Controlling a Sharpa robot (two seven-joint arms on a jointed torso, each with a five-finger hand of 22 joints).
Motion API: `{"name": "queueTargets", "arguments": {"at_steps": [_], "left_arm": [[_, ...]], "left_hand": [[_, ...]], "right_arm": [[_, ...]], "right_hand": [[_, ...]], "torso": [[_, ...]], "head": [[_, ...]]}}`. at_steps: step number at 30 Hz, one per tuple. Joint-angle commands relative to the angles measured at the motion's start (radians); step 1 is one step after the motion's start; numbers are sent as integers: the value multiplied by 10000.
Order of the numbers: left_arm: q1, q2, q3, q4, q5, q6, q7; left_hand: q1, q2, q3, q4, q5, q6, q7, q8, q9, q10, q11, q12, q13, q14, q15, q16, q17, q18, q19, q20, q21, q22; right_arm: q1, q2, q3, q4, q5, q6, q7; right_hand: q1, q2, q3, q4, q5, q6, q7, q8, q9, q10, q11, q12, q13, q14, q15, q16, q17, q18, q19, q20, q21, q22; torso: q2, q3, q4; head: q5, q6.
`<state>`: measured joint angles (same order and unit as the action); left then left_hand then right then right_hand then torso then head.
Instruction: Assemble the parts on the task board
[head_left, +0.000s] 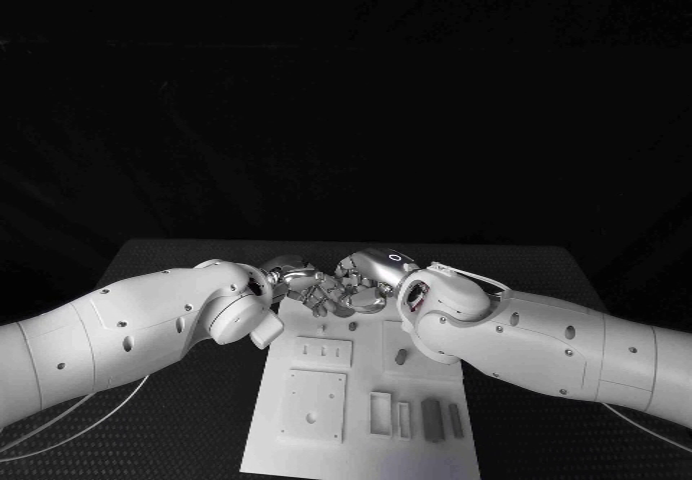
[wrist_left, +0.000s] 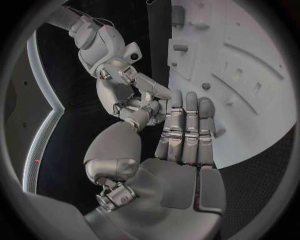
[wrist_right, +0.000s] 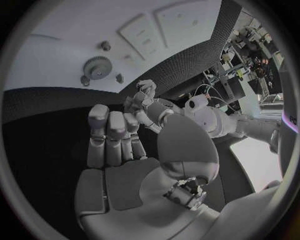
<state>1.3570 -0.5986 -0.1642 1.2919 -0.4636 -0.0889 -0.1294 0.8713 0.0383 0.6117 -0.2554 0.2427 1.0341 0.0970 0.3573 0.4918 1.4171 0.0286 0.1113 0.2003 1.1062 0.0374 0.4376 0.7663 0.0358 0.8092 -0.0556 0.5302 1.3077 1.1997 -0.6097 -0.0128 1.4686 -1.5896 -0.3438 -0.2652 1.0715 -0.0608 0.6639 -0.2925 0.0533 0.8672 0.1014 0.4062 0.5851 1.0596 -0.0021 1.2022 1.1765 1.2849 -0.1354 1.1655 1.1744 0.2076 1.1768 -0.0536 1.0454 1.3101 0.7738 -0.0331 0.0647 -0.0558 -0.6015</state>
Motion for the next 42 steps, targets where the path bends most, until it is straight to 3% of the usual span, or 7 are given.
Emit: {"name": "queueTargets", "arguments": {"at_steps": [1, 4, 8, 23, 32, 39, 42], "left_arm": [[12, 40, 10, 54, 160, 185, -64], [12, 43, 10, 57, 163, 209, -102], [12, 62, 10, 60, 163, 206, -157], [12, 99, 7, 52, -75, 316, -536], [12, 104, 6, 43, -80, 297, -538], [12, 60, 6, 95, -18, 327, -487], [12, 32, 6, 109, -4, 358, -478]], "left_hand": [[-134, -370, -95, 109, -693, 94, -31, -82, -13, 21, 0, 2, 57, -1, -18, 26, 14, 31, -28, -85, 74, 106], [-338, -782, -183, 351, -1215, 21, 4, -151, -24, -44, 33, -45, 113, -49, -2, -5, 0, 42, -52, -75, 66, 87], [-523, -1043, -271, 614, -1768, -29, 26, -208, -27, -101, 56, -92, 181, -90, 16, -39, -18, 60, -94, -57, 51, 68], [-342, -1047, -227, 588, -1815, -20, 23, -217, -10, -100, 53, -101, 251, -82, 16, -37, -16, 82, -110, -49, 63, 71], [-78, -818, -151, 496, -1791, 15, 11, -208, 13, -82, 39, -99, 319, -60, 11, -18, -4, 80, -98, -47, 87, 75], [102, -244, -84, 373, -1767, 25, 9, -221, 33, -90, 33, -117, 403, -69, 16, -17, -1, 61, -130, -42, 87, 65], [136, -134, -65, 322, -1752, 27, 8, -225, 37, -93, 33, -123, 421, -73, 17, -19, -1, 57, -141, -42, 86, 63]], "right_arm": [[-7, 32, 1, 44, -36, 16, 91], [-7, 35, 1, 44, -36, 22, 89], [-7, 49, 1, 52, -36, 21, 85], [-7, 62, 1, 100, -80, -7, 34], [-7, 68, 1, 94, -88, 77, 25], [-7, 69, 0, 8, -94, 189, -27], [-7, 73, -1, -32, -95, 204, -37]], "right_hand": [[-7, -69, 51, -11, -44, 1982, -328, -53, 0, -408, -357, -39, -14, 24, -51, -53, -10, 542, 64, -21, 20, 37], [-7, -70, 58, -10, -44, 1989, -330, -51, 2, -406, -358, -39, -14, 26, -51, -53, -11, 542, 66, -21, 19, 36], [-5, -76, 69, -11, -44, 1997, -333, -51, 4, -403, -360, -38, -14, 28, -51, -53, -11, 542, 69, -20, 18, 35], [4, -108, 128, -11, -44, 2016, -340, -60, 7, -392, -366, -38, -14, 39, -55, -56, -15, 542, 83, -18, 15, 31], [9, -128, 164, -10, -45, 2024, -342, -65, 10, -386, -368, -38, -15, 45, -58, -57, -17, 542, 92, -17, 14, 29], [14, -145, 193, -10, -45, 2027, -344, -71, 12, -383, -370, -40, -15, 49, -59, -58, -19, 542, 96, -16, 12, 28], [15, -148, 201, -10, -45, 2028, -344, -72, 13, -382, -370, -40, -15, 49, -59, -59, -19, 542, 97, -15, 11, 27]], "torso": [[1, -5, -4], [-1, -4, -2], [-3, -4, 4], [-2, 0, 3], [-4, -1, -9], [-4, -7, -3], [-9, -7, -5]], "head": [[-4, 1], [-6, -1], [-5, -3], [-9, -21], [9, -30], [-7, -36], [-26, -37]]}}
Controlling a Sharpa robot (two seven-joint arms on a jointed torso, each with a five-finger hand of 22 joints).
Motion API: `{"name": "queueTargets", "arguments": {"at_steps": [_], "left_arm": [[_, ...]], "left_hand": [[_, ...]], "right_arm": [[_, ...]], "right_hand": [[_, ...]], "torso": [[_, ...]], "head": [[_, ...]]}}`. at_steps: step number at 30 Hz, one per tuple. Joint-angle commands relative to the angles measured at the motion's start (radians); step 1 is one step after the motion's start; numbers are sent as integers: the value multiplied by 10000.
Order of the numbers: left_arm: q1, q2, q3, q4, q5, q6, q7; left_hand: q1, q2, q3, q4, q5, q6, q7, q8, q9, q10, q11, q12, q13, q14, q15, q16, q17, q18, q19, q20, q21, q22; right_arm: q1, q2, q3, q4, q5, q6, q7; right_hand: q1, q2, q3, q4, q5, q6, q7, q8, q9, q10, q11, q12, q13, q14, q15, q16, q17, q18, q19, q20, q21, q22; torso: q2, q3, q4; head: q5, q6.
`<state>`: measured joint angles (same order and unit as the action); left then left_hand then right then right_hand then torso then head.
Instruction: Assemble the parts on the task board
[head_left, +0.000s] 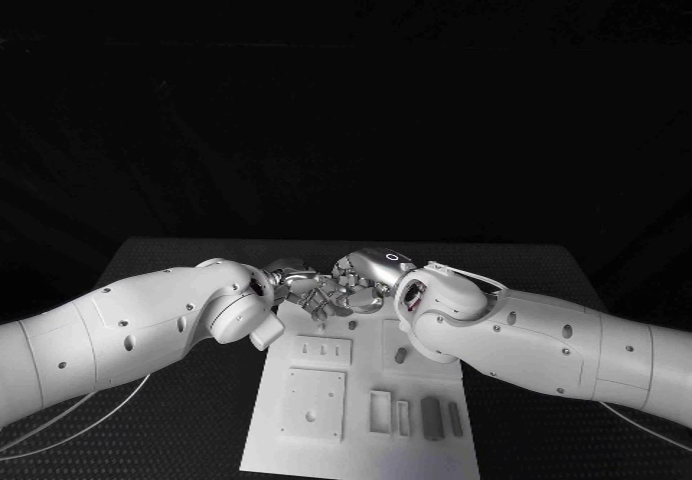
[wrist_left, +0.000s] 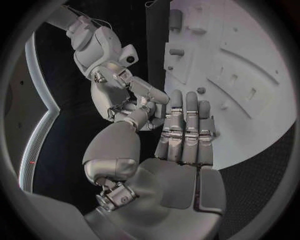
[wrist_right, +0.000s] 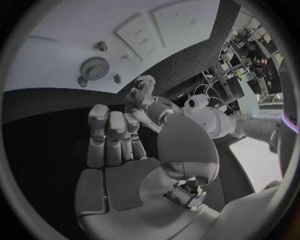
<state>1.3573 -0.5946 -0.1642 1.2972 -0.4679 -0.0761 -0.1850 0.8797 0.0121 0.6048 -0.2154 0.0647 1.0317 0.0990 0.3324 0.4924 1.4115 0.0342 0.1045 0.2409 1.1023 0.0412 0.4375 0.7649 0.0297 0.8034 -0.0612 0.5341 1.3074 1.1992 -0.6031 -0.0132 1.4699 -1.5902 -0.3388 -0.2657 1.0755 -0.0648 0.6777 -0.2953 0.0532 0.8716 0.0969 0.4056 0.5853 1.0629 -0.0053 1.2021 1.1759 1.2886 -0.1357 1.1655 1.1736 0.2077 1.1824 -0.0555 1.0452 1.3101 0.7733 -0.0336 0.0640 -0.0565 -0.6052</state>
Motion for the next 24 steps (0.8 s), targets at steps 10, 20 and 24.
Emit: {"name": "queueTargets", "arguments": {"at_steps": [10, 20, 24], "left_arm": [[9, -102, 6, 37, 44, 318, 80], [9, -93, 6, 26, 51, 365, -8], [9, -85, 5, 29, 51, 404, -43]], "left_hand": [[25, 391, 7, -155, -32, 56, -7, 12, 39, -44, -18, -68, 61, -41, -12, -20, 13, 100, -102, 23, 47, 60], [-187, 669, -86, -151, -103, 47, 0, -8, 47, -58, -12, -87, 108, -53, -6, -24, 13, 86, -129, 27, 41, 52], [-487, 1026, -199, -365, -107, 80, -16, 2, 81, -38, -25, -85, 171, -36, -19, 1, 30, 84, -151, 18, 41, 47]], "right_arm": [[-3, 9, -9, -92, -81, 167, -30], [-3, 9, -13, -53, -66, 163, -30], [-3, 0, -14, -48, -32, 144, -26]], "right_hand": [[-24, -125, 91, 20, -45, 1987, -299, -69, 13, -413, -337, -41, -10, 16, -56, -61, -13, 541, 45, 7, 10, 25], [-27, -132, 104, 21, -45, 1990, -298, -70, 15, -411, -337, -42, -10, 17, -55, -62, -14, 541, 48, 8, 9, 24], [-29, -137, 114, 21, -45, 1991, -298, -72, 17, -410, -337, -42, -10, 18, -55, -64, -14, 540, 49, 9, 7, 23]], "torso": [[-1, -5, 12], [-1, 3, 2], [-2, 4, 1]], "head": [[-32, -29], [-13, -36], [-10, -35]]}}
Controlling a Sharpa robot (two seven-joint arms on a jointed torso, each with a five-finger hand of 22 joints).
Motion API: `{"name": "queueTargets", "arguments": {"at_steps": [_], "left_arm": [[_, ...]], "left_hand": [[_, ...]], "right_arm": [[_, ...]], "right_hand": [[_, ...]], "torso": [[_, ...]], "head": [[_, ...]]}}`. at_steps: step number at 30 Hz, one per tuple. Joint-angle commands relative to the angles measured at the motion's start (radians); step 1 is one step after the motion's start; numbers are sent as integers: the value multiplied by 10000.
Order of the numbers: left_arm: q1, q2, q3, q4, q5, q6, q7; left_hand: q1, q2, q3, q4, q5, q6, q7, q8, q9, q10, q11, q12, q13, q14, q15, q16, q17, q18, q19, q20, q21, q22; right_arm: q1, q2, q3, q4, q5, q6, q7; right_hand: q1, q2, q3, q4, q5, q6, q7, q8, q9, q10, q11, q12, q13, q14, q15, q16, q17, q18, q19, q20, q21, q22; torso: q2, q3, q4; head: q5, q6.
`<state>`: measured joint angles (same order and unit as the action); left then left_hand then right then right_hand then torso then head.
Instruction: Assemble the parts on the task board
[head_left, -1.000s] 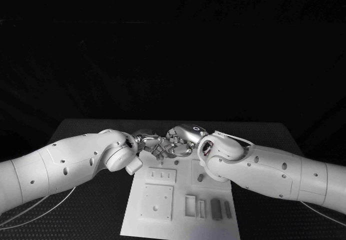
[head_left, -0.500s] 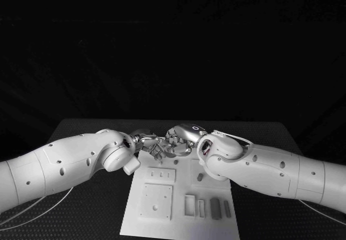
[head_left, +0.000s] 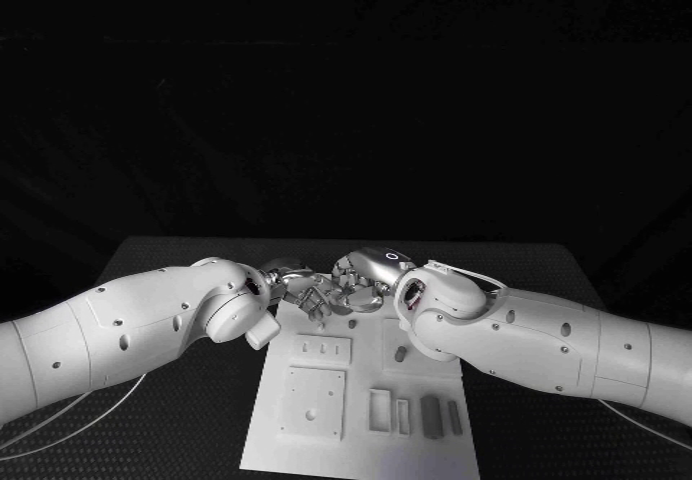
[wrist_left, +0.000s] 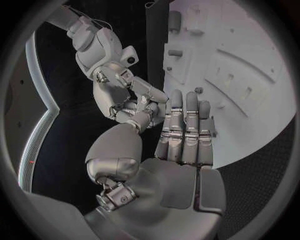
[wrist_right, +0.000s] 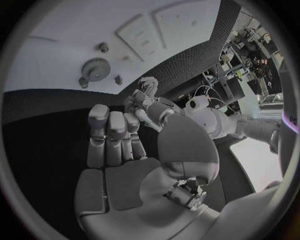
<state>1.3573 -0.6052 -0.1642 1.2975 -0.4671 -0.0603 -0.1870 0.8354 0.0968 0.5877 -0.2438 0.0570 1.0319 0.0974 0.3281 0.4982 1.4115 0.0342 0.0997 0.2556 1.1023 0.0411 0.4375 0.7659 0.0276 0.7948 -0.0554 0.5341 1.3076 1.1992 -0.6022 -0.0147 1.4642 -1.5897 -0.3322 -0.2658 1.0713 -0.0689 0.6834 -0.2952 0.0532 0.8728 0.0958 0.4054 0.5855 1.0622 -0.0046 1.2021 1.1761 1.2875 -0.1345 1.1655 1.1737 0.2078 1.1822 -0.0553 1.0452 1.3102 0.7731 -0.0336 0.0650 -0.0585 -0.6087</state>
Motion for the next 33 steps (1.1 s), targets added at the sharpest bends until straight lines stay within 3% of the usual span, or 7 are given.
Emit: {"name": "queueTargets", "arguments": {"at_steps": [1, 10, 13, 17, 19, 26, 33], "left_arm": [[9, 24, 5, 26, 39, 258, -28], [9, 40, 4, 41, -30, 181, 19], [9, 23, 3, 43, -103, 78, 54], [9, -15, 3, 38, -295, -49, 104], [9, -32, 3, 47, -514, -44, 117], [7, -88, 2, 48, -869, -31, 116], [7, -143, 2, 48, -1833, 210, -91]], "left_hand": [[-61, 208, -23, -113, -24, 79, -2, 44, 27, -36, -27, -37, 31, -33, -21, 5, 22, 105, -65, -43, 42, 44], [-116, 6, 824, -97, -80, 143, -29, 78, 112, 22, -52, -22, 139, 12, -45, 76, 71, 107, 11, -61, 77, 28], [-142, 8, 888, -103, -76, 169, -40, 95, 130, 53, -64, -7, 159, 38, -57, 100, 84, 106, 18, -68, 89, 34], [-220, 30, 992, -142, -68, 226, -65, 126, 162, 123, -90, 29, 202, 108, -92, 158, 113, 101, 37, -90, 121, 52], [-276, 59, 1044, -178, -62, 254, -78, 138, 177, 161, -104, 47, 226, 149, -115, 193, 130, 94, 42, -106, 136, 59], [-580, 183, 1220, -344, -44, 405, -146, 211, 290, 345, -185, 152, 355, 323, -224, 396, 229, 50, 113, -206, 235, 95], [-692, 175, 1332, -428, -38, 491, -198, 250, 462, 752, -443, 698, 731, 682, -485, 1021, 537, 50, 437, -434, 569, 201]], "right_arm": [[-3, -12, 1, 2, -15, 74, -20], [0, -25, -1, -144, 577, 125, 136], [1, -35, -3, -248, 881, 93, 250], [1, -188, -5, -338, 1267, -340, 443], [1, -317, -5, -398, 1514, -618, 578], [1, -859, -1, -587, 2590, -1535, 1425], [100, -1268, 173, -1191, 4085, -2017, 2350]], "right_hand": [[12, -98, 59, 20, -44, 1979, -287, -70, 15, -403, -344, -42, -12, 29, -67, -64, -16, 540, 51, 7, 7, 23], [12, -236, 168, 32, -42, 1891, -234, -102, 49, -439, -298, -129, -61, 7, -35, -105, -36, 540, 34, 18, -44, -1], [-135, -749, 344, 231, -56, 1628, -145, -268, -1, -598, -223, -319, -164, -102, 35, -188, -61, 536, -49, 60, -126, -29], [-894, -2012, -19, 591, -39, -136, 391, -1279, -414, -1135, 295, -730, -361, -516, 481, -452, -129, 537, -369, 133, -391, -108], [-1058, -2134, -263, 712, -42, -612, 658, -1543, -538, -1429, 531, -877, -440, -739, 739, -540, -138, 538, -593, 163, -545, -137], [-1256, -2169, -963, 948, 160, -1027, 888, -1733, -674, -1854, 766, -869, -593, -1112, 968, -609, -166, 540, -958, 341, -796, -149], [-1198, -2010, -1282, 1163, 1151, -904, 849, -1620, -688, -1883, 731, -710, -780, -1139, 936, -555, -224, 540, -958, 361, -836, -114]], "torso": [[1, 5, -6], [0, 8, -22], [-3, 4, -23], [3, 7, -8], [4, 9, -6], [1, 7, -6], [-1, 13, -31]], "head": [[11, -2], [36, -15], [36, -21], [38, -24], [41, -18], [60, -37], [85, -52]]}}
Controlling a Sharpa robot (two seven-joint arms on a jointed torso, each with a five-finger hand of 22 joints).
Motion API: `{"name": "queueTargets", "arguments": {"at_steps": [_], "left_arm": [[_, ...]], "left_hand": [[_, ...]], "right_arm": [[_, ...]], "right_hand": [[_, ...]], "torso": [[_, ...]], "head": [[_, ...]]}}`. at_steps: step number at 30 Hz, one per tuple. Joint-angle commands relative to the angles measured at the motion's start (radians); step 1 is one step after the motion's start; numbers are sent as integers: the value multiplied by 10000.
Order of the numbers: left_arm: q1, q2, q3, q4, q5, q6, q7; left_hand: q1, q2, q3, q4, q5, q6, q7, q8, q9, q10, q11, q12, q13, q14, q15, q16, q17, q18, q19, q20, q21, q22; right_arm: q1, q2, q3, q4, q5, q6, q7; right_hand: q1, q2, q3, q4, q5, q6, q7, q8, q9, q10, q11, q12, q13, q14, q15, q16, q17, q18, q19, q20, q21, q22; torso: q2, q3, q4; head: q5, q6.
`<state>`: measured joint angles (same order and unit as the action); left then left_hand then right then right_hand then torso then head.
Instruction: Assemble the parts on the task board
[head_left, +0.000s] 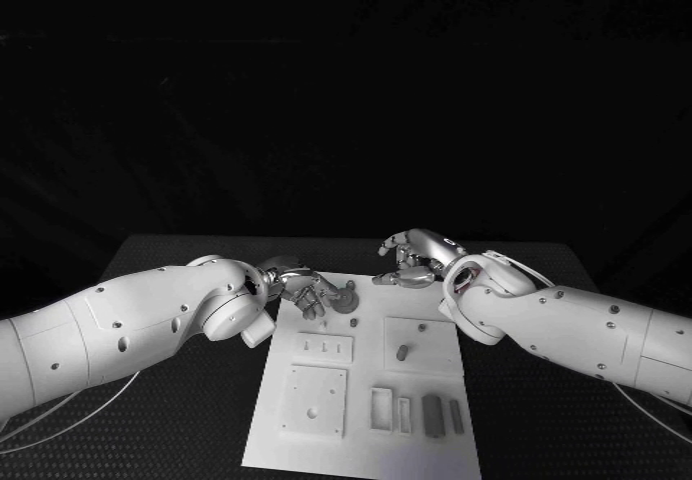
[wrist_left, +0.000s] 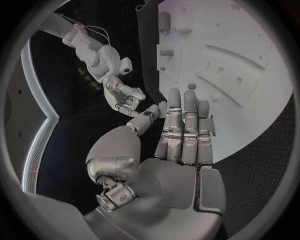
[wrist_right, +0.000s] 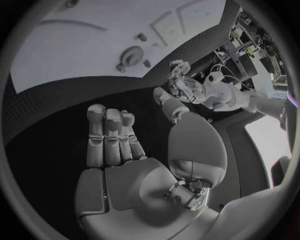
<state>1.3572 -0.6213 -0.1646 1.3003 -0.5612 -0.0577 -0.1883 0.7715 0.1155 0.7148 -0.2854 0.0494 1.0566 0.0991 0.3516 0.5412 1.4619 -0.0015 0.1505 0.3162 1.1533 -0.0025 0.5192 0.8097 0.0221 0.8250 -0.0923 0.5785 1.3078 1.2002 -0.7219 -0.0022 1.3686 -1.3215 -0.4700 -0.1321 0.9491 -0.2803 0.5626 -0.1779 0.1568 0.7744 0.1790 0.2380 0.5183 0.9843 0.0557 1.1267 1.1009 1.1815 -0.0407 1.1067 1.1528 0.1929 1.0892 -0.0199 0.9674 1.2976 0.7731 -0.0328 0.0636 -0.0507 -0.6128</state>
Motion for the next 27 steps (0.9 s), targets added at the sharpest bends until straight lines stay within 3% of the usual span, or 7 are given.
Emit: {"name": "queueTargets", "arguments": {"at_steps": [1, 5, 8, 11, 12, 18, 27], "left_arm": [[9, 20, 6, 12, -1045, 271, -157], [9, 98, 7, -14, -1783, 756, -626], [9, 253, 6, -135, -2325, 907, -1135], [8, 405, 4, -216, -2824, 1184, -1515], [8, 457, 4, -239, -3043, 1260, -1595], [6, 688, -68, -311, -3790, 1602, -1901], [4, 807, -236, -190, -4544, 1870, -2086]], "left_hand": [[-23, -31, 59, -22, 45, 251, -229, 12, 56, 364, -173, 410, 285, 298, -143, 421, 209, 124, 265, -135, 250, 222], [74, -79, 97, -29, 176, 341, -362, -2, 248, 255, -437, 2021, 1497, 614, -606, 1847, 867, 150, 785, -556, 1102, 251], [144, -110, 98, -36, 377, 348, -519, -66, 332, 230, -636, 3951, 2787, 1045, -1082, 3038, 1342, 244, 1301, -896, 1923, 254], [-42, -123, 47, -24, 1378, 568, -697, 42, 506, 278, -811, 5413, 3773, 1535, -1525, 4015, 1644, 367, 1866, -1202, 2739, 254], [-74, -116, 95, -32, 1451, 591, -720, 51, 564, 236, -848, 5791, 4035, 1588, -1624, 4251, 1678, 396, 1909, -1285, 2951, 256], [-367, -101, 257, -61, 2384, 796, -856, 158, 918, -91, -981, 7047, 4823, 1753, -1936, 5214, 1631, 461, 2084, -1574, 3805, 208], [-645, -22, 332, -58, 2848, 958, -931, 206, 1207, -240, -1053, 7568, 4964, 1756, -2025, 5747, 1377, 477, 2093, -1720, 4228, 139]], "right_arm": [[157, -88, 57, -374, 1716, -647, 1175], [328, -105, 128, -959, 2909, -350, 1712], [418, 16, 157, -1503, 3692, -269, 1960], [471, 169, 162, -1947, 3966, -196, 2029], [475, 203, 162, -2032, 3985, -180, 2030], [497, 373, 163, -2289, 4025, -114, 2051], [586, 624, 179, -2714, 4550, 75, 2267]], "right_hand": [[39, 143, -91, 2, 166, 90, 13, 62, -18, -1102, 125, 57, -46, -79, -5, 37, -21, 689, -24, 6, -60, 15], [99, 273, -195, -5, 362, 179, -13, 121, -20, -1103, 102, 103, -121, -94, -27, 45, -48, 689, -48, 12, -80, 34], [163, 420, -285, -74, 478, 187, -19, 131, -39, -1162, 100, 109, -187, -165, -31, 21, -73, 689, -132, 37, -123, 51], [192, 530, -409, -169, 590, 183, -9, 133, -65, -1228, 107, 125, -249, -235, -21, 8, -94, 689, -217, 79, -162, 75], [211, 572, -434, -198, 608, 182, -5, 134, -73, -1244, 106, 131, -268, -252, -18, 5, -101, 689, -233, 89, -172, 81], [229, 638, -482, -239, 627, 177, -2, 133, -93, -1274, 114, 150, -306, -275, -13, 6, -115, 689, -254, 109, -187, 93], [191, 694, -532, -303, 696, 174, 23, 147, -168, -1525, 145, -87, -690, -619, 31, -369, -418, 688, -641, 302, -556, 15]], "torso": [[-1, 8, -15], [-1, 11, -20], [-26, 8, -20], [-39, 14, -18], [-45, 19, -25], [-46, 21, -17], [-28, 16, 0]], "head": [[6, -20], [-3, -39], [-3, -87], [-6, -128], [2, -148], [2, -245], [28, -380]]}}
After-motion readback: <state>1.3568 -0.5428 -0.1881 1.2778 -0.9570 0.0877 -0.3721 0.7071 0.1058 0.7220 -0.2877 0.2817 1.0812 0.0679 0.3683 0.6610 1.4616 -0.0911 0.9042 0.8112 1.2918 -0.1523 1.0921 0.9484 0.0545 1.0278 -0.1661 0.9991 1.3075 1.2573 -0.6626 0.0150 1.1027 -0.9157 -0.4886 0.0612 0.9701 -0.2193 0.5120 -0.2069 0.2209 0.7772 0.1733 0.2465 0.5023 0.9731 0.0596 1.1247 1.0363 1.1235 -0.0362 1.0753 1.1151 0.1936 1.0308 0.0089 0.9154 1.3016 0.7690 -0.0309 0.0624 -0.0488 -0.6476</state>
